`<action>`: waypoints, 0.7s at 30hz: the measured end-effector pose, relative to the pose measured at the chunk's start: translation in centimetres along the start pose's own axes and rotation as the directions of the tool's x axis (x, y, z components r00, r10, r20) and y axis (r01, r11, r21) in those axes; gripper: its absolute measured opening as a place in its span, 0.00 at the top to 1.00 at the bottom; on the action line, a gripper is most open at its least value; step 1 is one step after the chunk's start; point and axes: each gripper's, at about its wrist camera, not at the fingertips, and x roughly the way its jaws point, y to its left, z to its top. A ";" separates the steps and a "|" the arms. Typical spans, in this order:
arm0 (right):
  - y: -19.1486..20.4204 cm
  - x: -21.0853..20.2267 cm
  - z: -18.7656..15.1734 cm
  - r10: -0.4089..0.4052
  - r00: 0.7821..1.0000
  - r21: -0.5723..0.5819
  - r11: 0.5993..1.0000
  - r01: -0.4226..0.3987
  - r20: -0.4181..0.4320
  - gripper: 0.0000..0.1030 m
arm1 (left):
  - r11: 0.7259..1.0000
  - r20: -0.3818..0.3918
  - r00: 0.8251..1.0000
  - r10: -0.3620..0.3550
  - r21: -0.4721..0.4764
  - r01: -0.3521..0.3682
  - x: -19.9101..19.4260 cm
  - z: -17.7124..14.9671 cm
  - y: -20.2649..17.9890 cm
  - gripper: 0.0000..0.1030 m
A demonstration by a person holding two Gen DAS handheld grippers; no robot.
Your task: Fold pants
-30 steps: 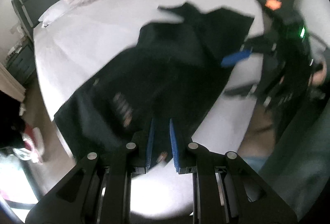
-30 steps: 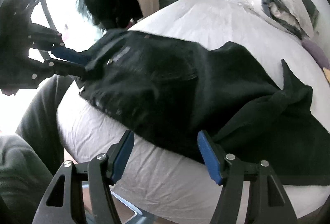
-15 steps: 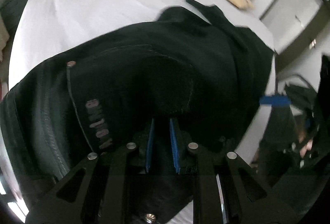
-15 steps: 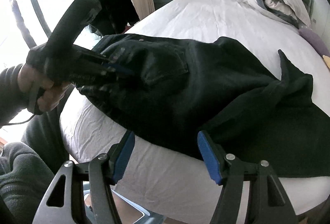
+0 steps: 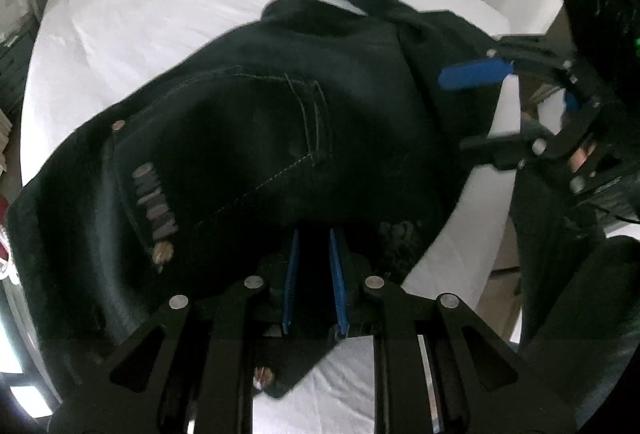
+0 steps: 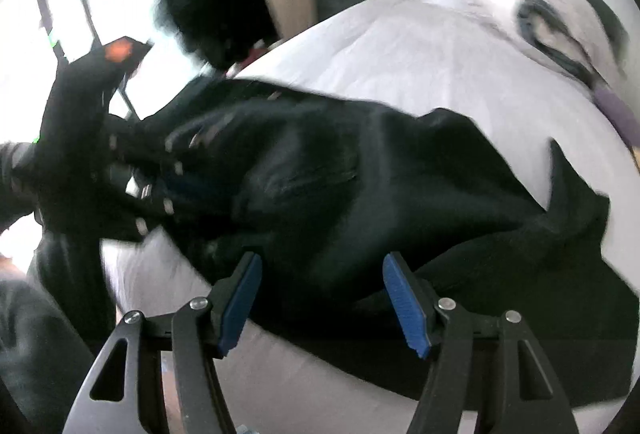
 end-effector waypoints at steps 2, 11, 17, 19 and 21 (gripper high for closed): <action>-0.3 0.0 -0.4 -0.001 1.000 -0.030 1.000 0.001 -0.012 0.35 | 1.000 0.022 1.000 -0.018 -0.011 0.019 -1.1 -0.5 0.2 0.85; -4.8 -0.1 1.5 0.036 0.998 0.167 0.985 -0.045 0.056 0.42 | 0.993 0.065 0.998 0.006 -0.114 0.001 -0.9 0.9 1.7 0.85; -1.8 3.5 -2.9 -0.068 0.992 0.051 0.996 0.074 -0.104 0.44 | 0.992 0.035 0.998 0.043 -0.119 -0.038 0.2 0.8 1.1 0.85; -2.6 2.9 -3.7 -0.038 0.997 0.148 0.988 0.048 -0.073 0.44 | 0.994 0.068 0.996 0.052 -0.100 -0.045 -0.3 2.1 0.1 0.85; -3.1 2.4 -3.9 -0.016 0.999 0.202 0.979 0.025 -0.047 0.44 | 0.996 0.114 0.993 0.028 -0.083 -0.018 -1.1 4.0 -1.2 0.85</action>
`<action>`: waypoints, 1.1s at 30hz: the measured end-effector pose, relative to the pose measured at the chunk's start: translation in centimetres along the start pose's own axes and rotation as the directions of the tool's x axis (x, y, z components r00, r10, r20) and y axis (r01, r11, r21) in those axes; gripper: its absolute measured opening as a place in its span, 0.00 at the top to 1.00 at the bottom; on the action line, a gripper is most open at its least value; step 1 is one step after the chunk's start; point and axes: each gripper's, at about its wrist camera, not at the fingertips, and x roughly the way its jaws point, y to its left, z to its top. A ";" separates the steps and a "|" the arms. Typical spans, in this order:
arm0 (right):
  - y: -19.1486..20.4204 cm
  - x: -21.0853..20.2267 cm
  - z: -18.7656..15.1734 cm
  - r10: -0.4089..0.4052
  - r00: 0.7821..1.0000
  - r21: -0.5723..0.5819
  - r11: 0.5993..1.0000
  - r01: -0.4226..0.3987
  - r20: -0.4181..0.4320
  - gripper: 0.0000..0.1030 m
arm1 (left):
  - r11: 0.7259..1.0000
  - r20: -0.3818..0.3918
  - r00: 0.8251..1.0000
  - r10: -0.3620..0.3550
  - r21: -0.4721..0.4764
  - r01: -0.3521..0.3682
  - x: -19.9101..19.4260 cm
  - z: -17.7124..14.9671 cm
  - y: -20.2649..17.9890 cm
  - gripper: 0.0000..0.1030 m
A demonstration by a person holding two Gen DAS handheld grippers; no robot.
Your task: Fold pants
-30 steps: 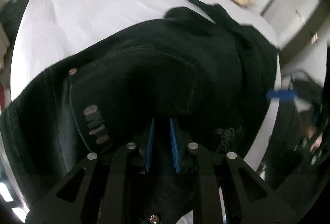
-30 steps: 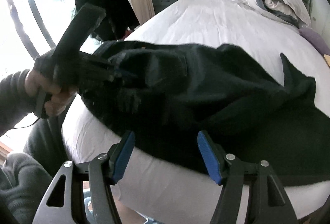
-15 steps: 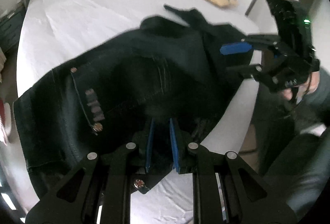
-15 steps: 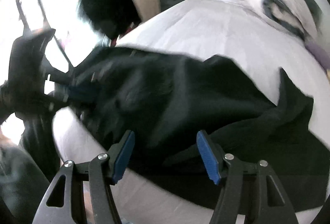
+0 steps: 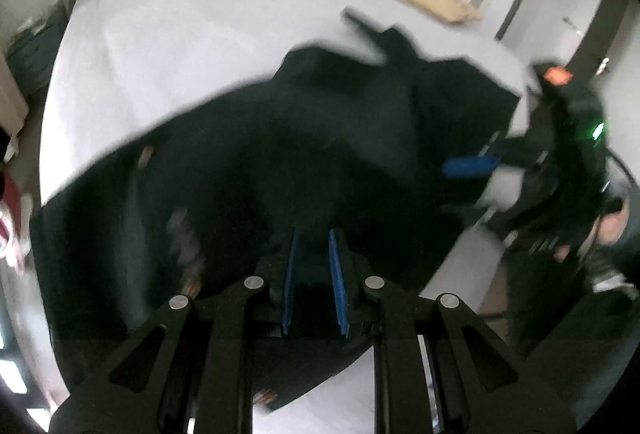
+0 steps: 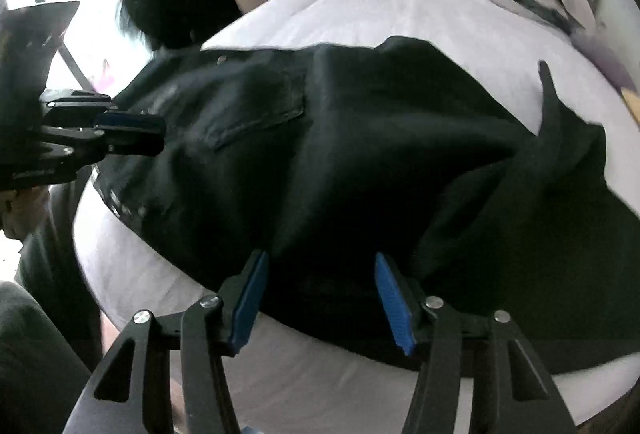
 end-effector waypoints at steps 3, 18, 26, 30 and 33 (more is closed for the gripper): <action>-1.7 -1.9 0.9 0.065 0.996 0.097 0.993 -0.072 0.068 0.44 | 0.999 0.024 0.999 -0.031 -0.011 0.031 1.2 3.3 -1.9 0.85; -22.4 0.4 15.1 -0.249 0.967 0.392 0.896 0.209 0.054 0.33 | 0.949 -0.107 0.984 -0.145 -0.296 0.108 9.8 4.2 2.3 0.85; -25.9 9.1 19.7 -0.292 0.951 0.393 0.866 0.307 -0.099 0.33 | 0.950 -0.097 0.984 -0.149 -0.291 0.115 9.7 2.7 2.5 0.86; -26.8 12.2 20.0 -0.329 0.925 0.342 0.861 0.377 -0.192 0.32 | 0.949 -0.092 0.985 -0.146 -0.293 0.114 9.5 2.7 2.3 0.85; -27.1 11.9 20.0 -0.322 0.933 0.350 0.865 0.359 -0.163 0.53 | 0.953 -0.088 0.987 -0.136 -0.286 0.106 9.0 2.3 2.5 0.85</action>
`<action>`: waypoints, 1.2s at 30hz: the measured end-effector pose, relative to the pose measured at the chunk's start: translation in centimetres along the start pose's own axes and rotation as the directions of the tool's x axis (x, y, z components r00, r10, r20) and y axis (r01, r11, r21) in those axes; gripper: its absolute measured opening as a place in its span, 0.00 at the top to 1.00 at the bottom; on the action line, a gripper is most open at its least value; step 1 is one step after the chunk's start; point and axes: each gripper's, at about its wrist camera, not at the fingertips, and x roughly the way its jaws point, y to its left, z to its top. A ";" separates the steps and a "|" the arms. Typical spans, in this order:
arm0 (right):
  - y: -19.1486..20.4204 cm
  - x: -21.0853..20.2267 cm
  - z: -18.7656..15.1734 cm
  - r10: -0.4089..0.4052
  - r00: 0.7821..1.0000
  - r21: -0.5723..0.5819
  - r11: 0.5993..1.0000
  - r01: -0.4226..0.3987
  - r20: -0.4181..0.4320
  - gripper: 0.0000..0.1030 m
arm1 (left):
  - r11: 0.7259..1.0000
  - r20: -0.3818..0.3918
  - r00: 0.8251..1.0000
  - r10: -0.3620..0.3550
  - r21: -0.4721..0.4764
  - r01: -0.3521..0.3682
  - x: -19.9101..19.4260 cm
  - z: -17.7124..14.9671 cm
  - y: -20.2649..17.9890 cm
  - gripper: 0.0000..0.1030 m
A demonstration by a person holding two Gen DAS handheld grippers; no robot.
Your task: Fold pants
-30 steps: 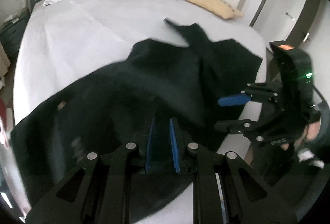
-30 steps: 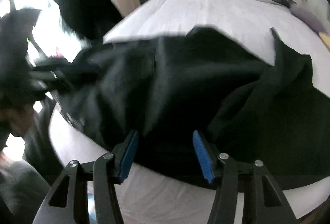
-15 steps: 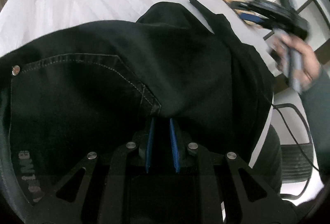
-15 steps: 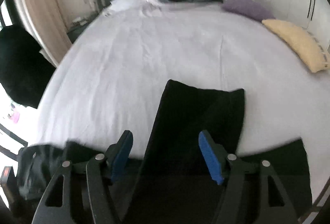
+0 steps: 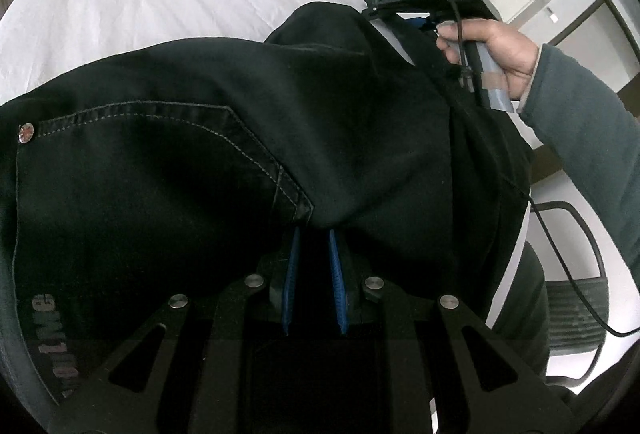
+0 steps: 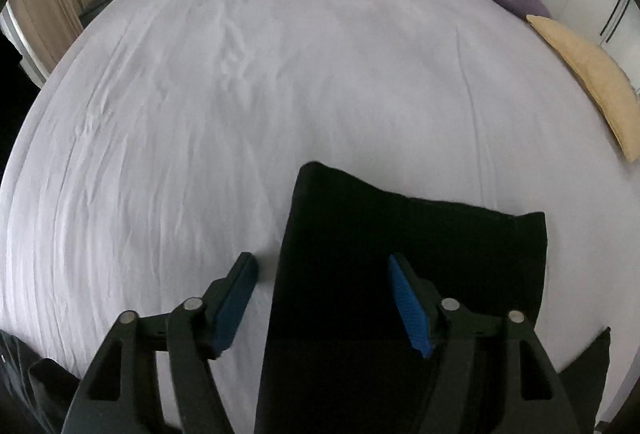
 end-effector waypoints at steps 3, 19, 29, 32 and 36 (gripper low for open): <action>-0.8 -0.5 0.3 -0.014 1.000 -0.005 1.000 0.014 0.009 0.96 | 1.000 0.005 1.000 0.011 0.008 -0.011 -0.1 -0.1 -0.3 0.85; -21.9 -16.8 -16.3 -0.053 0.886 0.548 0.803 -0.236 0.460 0.97 | 0.996 -0.020 0.996 0.083 -0.028 -0.084 -0.7 0.1 -2.1 0.85; -29.5 -11.5 -31.0 -0.039 0.869 0.780 0.461 -0.423 0.494 0.97 | 0.983 -0.055 0.983 0.176 -0.032 -0.178 -0.5 0.4 -4.1 0.85; -29.5 -11.5 -30.7 -0.041 0.852 0.770 0.454 -0.449 0.521 0.97 | 0.979 -0.053 0.979 0.197 -0.033 -0.199 -0.4 0.6 -4.6 0.85; -29.7 -12.6 -31.2 -0.072 0.828 0.766 0.432 -0.477 0.556 0.97 | 0.976 -0.045 0.977 0.209 -0.047 -0.211 -0.4 0.4 -5.2 0.85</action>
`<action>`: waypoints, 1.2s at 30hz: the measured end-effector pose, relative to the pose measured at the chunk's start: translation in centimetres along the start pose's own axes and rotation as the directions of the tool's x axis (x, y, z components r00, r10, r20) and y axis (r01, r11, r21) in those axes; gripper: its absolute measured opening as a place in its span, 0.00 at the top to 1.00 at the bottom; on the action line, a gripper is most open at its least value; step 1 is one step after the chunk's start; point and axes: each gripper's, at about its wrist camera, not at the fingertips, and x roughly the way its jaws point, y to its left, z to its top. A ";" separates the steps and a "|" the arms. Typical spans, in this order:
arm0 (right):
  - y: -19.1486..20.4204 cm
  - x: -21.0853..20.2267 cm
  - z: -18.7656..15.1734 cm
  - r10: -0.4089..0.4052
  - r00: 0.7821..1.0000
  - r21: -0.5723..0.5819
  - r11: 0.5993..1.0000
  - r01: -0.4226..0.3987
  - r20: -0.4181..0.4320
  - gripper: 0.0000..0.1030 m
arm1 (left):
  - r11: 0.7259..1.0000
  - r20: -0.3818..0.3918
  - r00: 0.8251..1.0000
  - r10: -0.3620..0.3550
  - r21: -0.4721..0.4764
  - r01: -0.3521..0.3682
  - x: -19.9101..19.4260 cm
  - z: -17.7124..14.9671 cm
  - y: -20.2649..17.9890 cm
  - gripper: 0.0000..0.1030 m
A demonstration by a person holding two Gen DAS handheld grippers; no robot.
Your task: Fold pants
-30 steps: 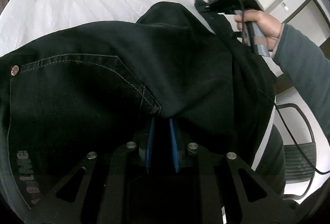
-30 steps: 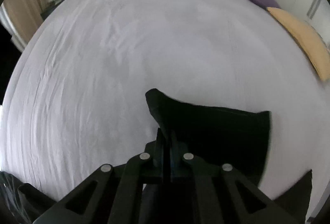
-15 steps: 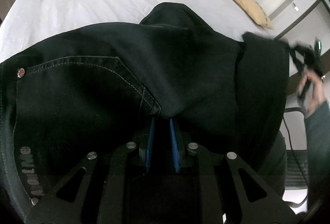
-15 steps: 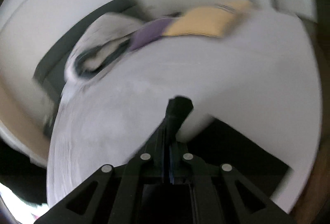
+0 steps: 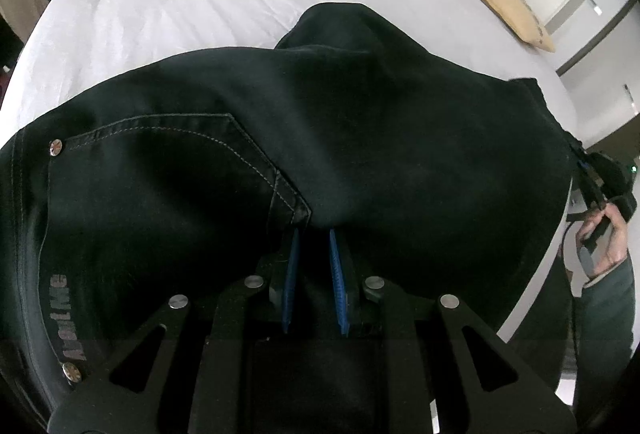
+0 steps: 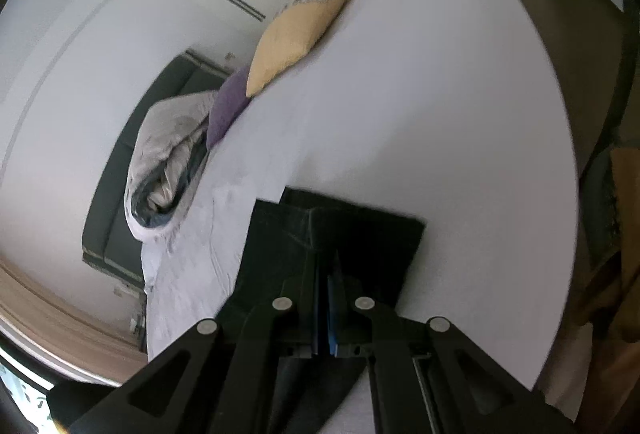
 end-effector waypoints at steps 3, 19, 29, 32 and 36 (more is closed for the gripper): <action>-0.5 0.0 0.0 -0.014 1.000 0.010 1.000 0.014 -0.014 0.97 | 1.000 0.006 1.000 0.009 -0.006 -0.009 -0.2 -0.3 -0.3 0.85; -2.9 -1.1 -0.3 -0.031 0.999 0.087 0.996 0.028 0.029 0.97 | 0.998 0.094 0.994 -0.055 0.000 0.055 -1.0 -2.4 -1.3 0.36; -3.1 -1.5 -0.8 -0.033 0.998 0.027 0.999 0.034 -0.044 0.95 | 0.997 0.162 0.986 -0.048 -0.059 0.058 -1.8 -2.2 1.8 0.36; -3.1 -1.7 -0.5 -0.047 0.996 -0.008 0.999 0.047 -0.080 0.95 | 0.992 0.203 0.979 -0.023 -0.115 0.047 -3.1 -2.4 4.4 0.36; -2.7 -4.2 0.4 -0.229 0.973 -0.014 0.973 0.229 -0.027 0.31 | 0.980 0.203 0.979 0.022 -0.199 0.019 -3.5 -2.1 8.5 0.36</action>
